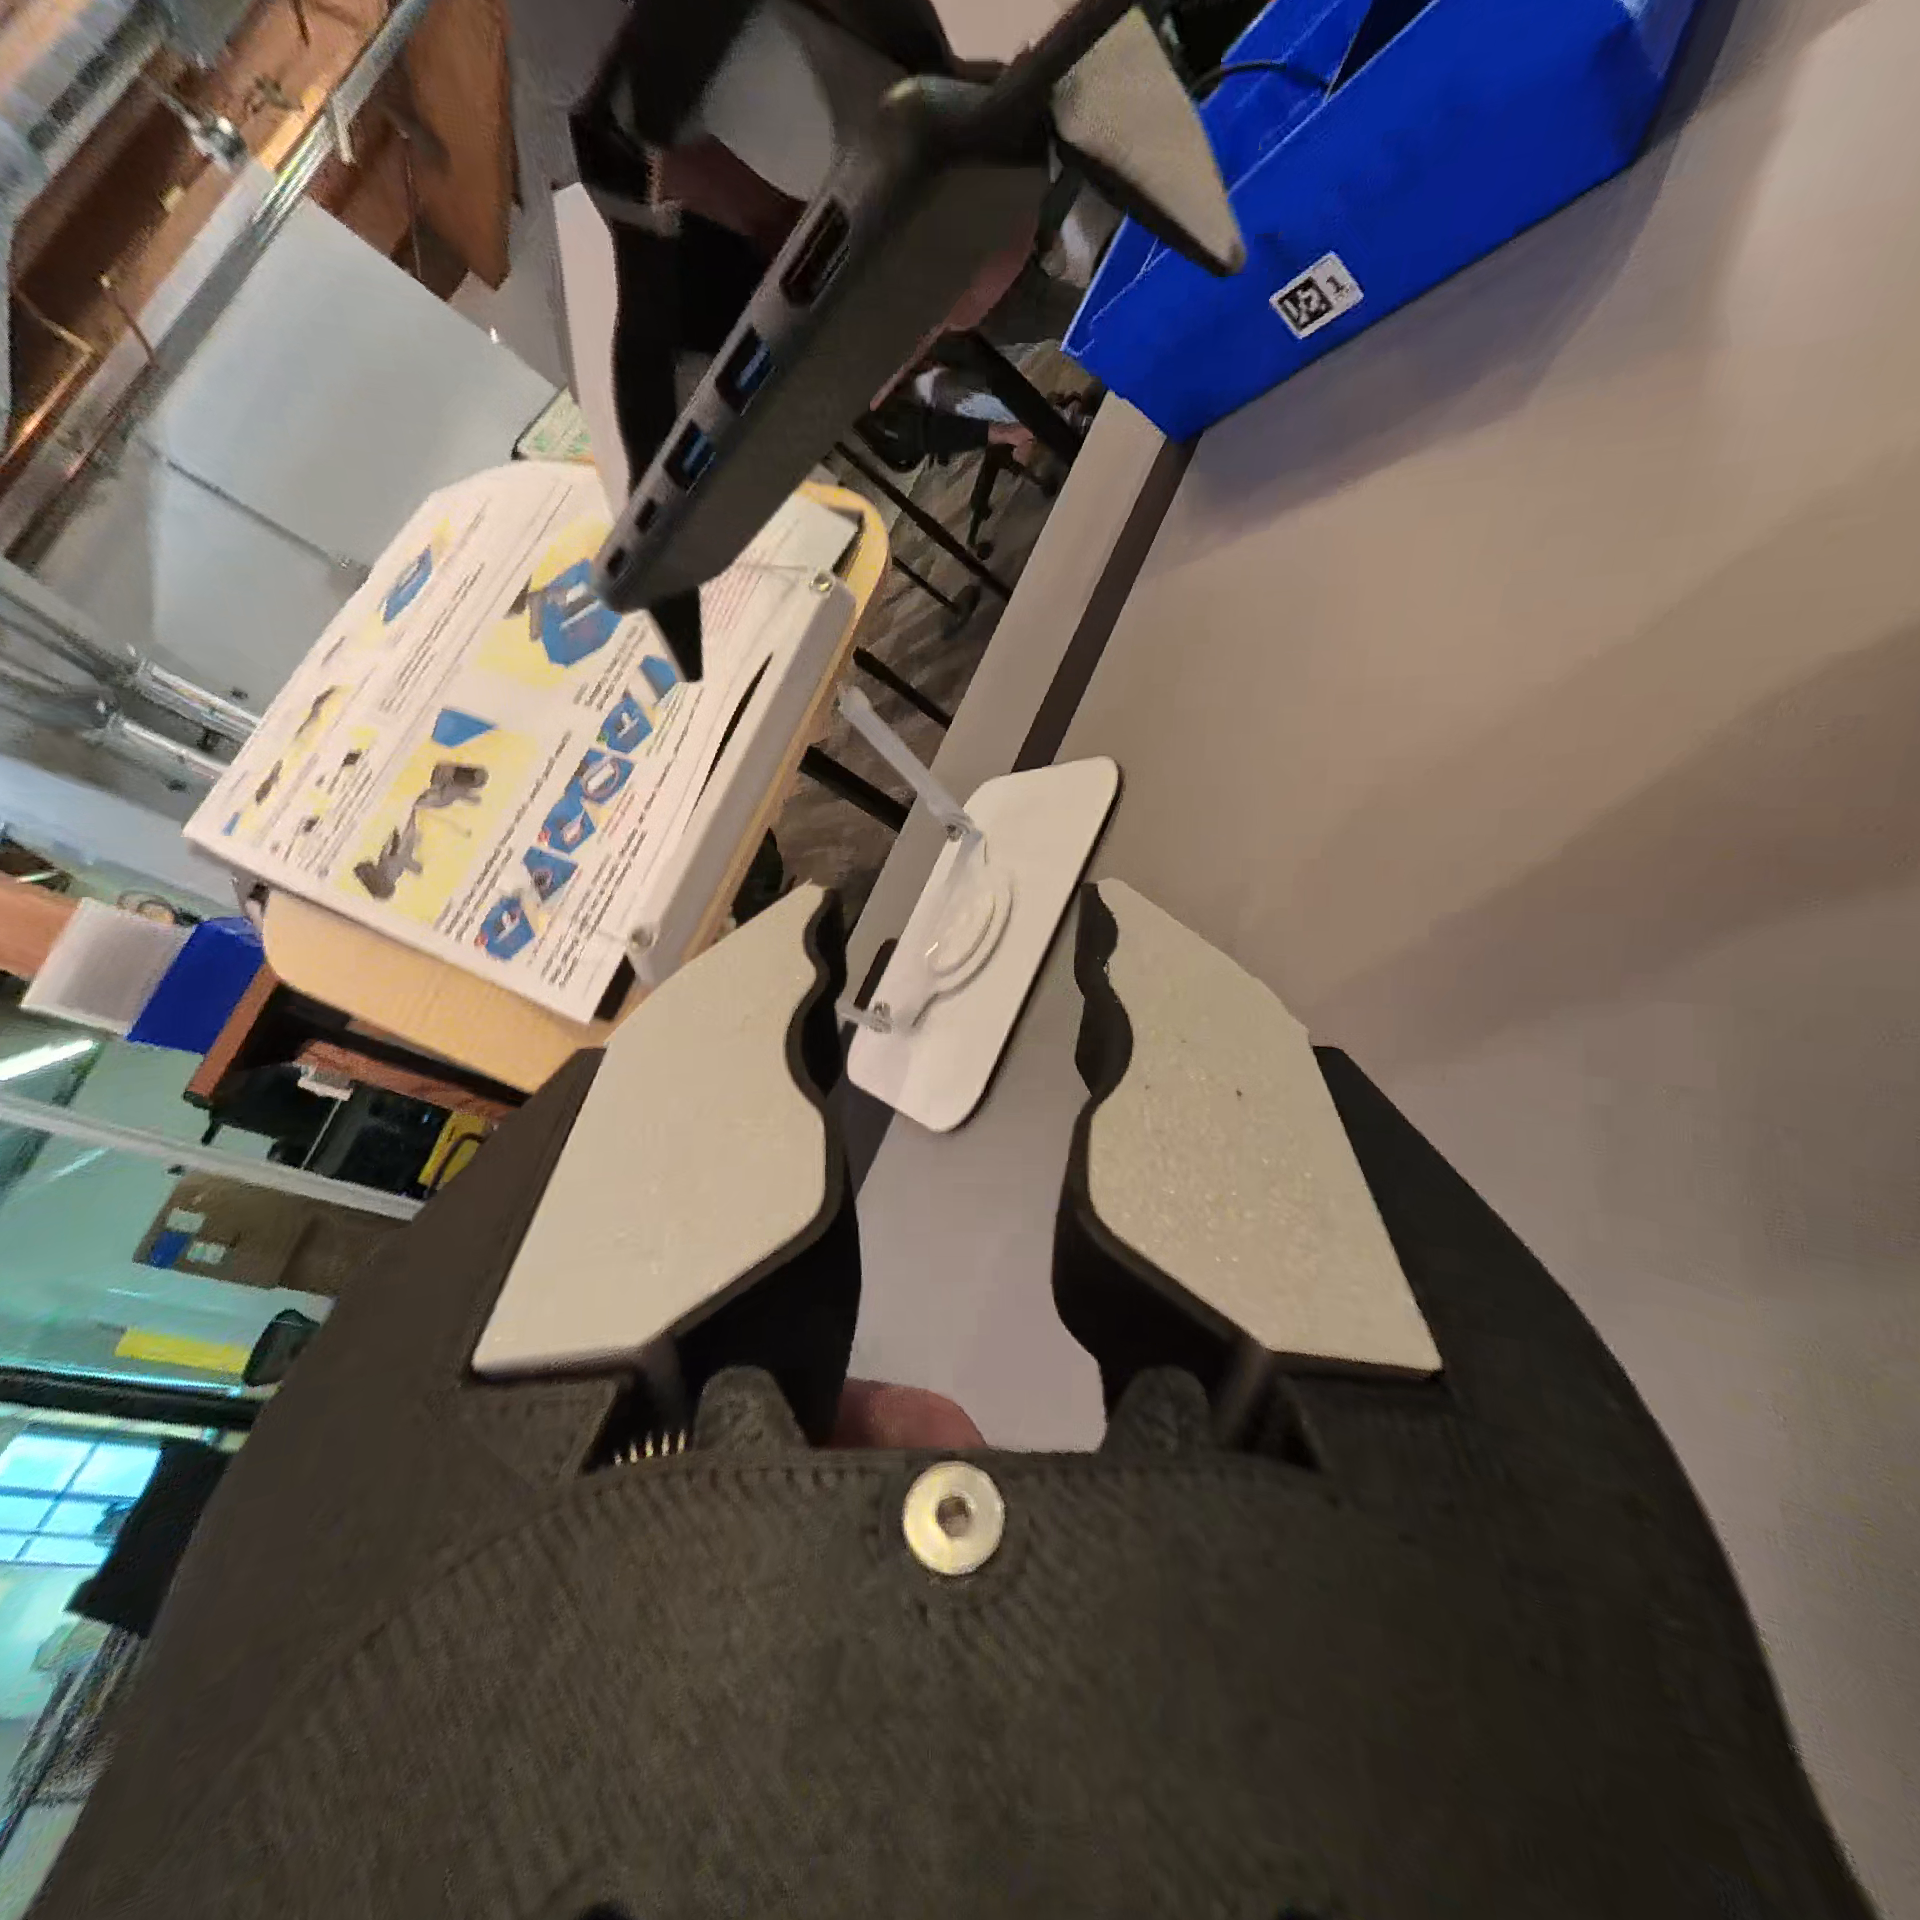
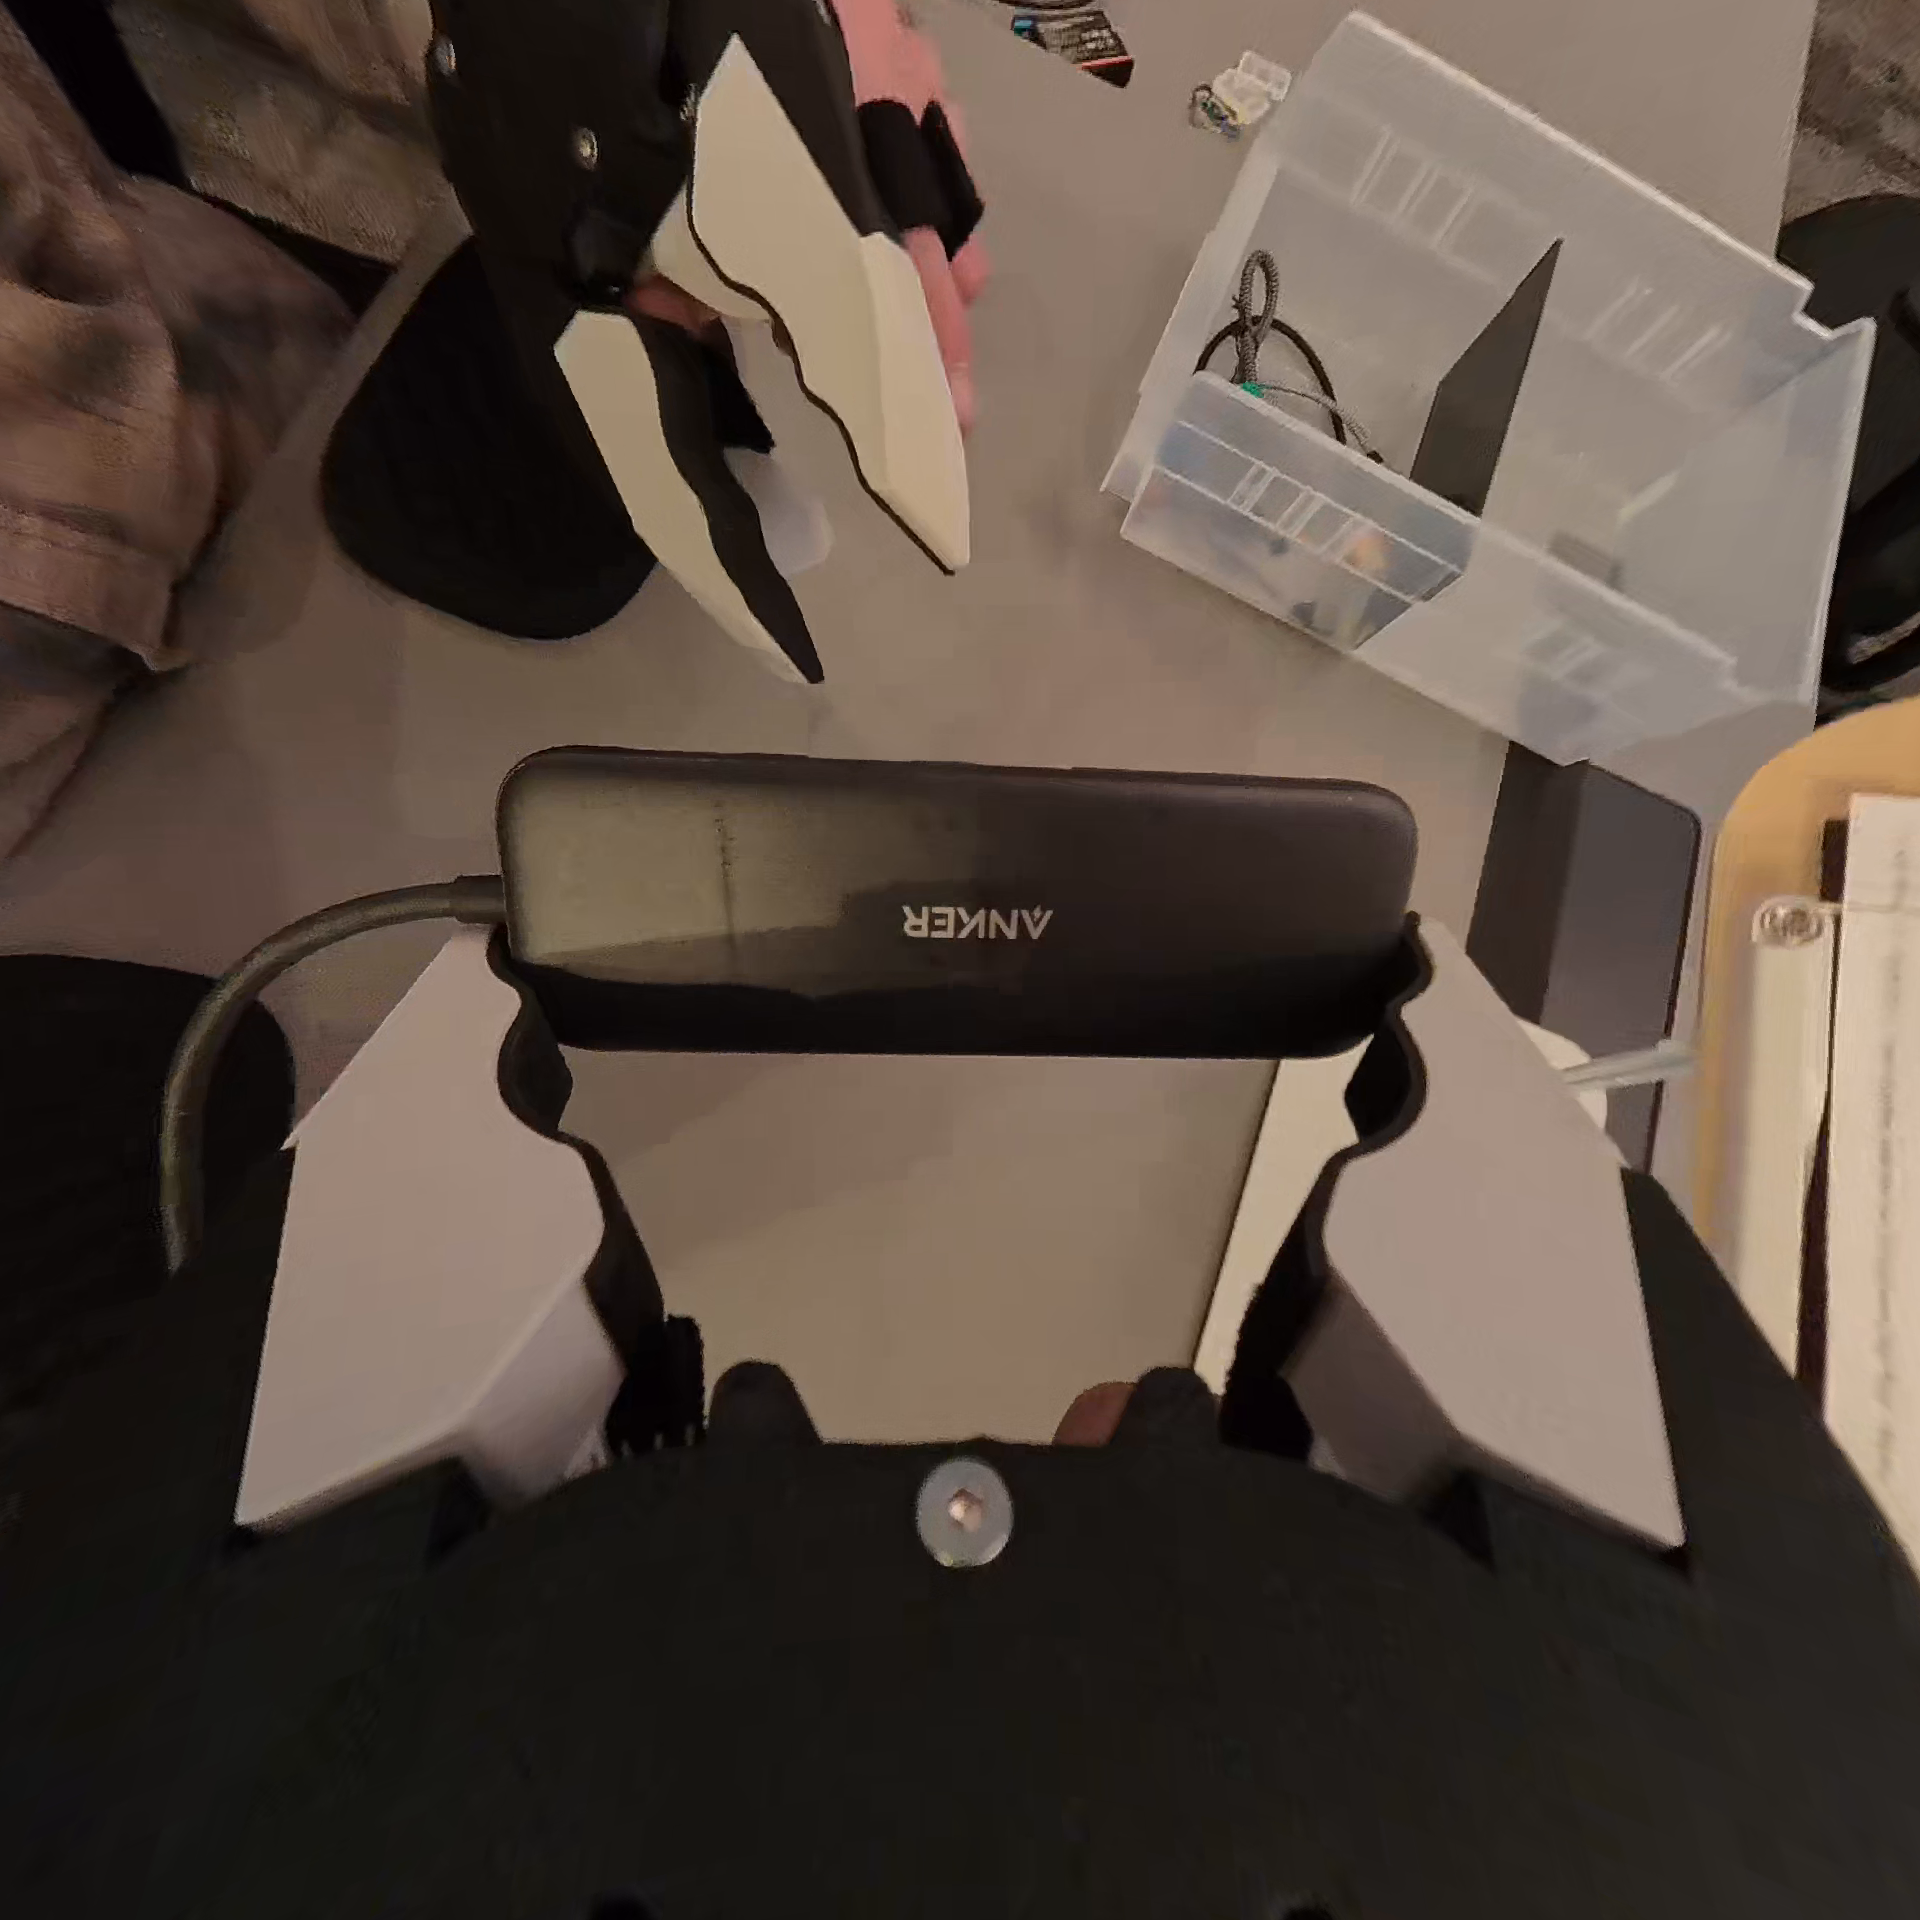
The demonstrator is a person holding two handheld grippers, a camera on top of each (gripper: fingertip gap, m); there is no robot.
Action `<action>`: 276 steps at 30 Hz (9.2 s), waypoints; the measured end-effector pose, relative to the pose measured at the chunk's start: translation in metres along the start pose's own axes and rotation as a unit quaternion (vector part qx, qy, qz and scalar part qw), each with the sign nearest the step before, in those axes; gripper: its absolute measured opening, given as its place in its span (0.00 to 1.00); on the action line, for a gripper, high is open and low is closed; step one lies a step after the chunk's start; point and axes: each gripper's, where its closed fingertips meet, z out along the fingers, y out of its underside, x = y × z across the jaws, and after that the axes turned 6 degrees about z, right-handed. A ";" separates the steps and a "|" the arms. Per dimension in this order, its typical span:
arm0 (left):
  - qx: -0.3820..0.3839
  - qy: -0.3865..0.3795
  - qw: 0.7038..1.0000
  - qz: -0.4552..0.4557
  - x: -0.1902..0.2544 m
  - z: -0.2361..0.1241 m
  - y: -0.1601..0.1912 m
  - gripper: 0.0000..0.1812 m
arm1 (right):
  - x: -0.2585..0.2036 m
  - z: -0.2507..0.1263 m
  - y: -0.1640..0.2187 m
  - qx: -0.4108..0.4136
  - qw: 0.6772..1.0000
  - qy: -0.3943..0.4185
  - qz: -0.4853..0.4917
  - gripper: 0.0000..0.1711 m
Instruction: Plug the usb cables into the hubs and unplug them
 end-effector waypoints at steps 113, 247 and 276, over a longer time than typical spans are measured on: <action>-0.204 -0.289 0.918 0.181 -0.049 -0.030 0.079 0.07 | 0.001 -0.008 0.012 0.200 0.974 0.100 0.044 0.89; 0.101 0.269 0.897 -0.337 -0.078 0.032 0.001 0.38 | 0.052 -0.013 -0.067 0.185 0.858 0.452 -0.161 0.02; 0.146 0.197 0.874 -0.418 -0.087 0.035 -0.029 0.08 | 0.063 -0.020 -0.060 0.012 0.790 0.555 -0.261 0.02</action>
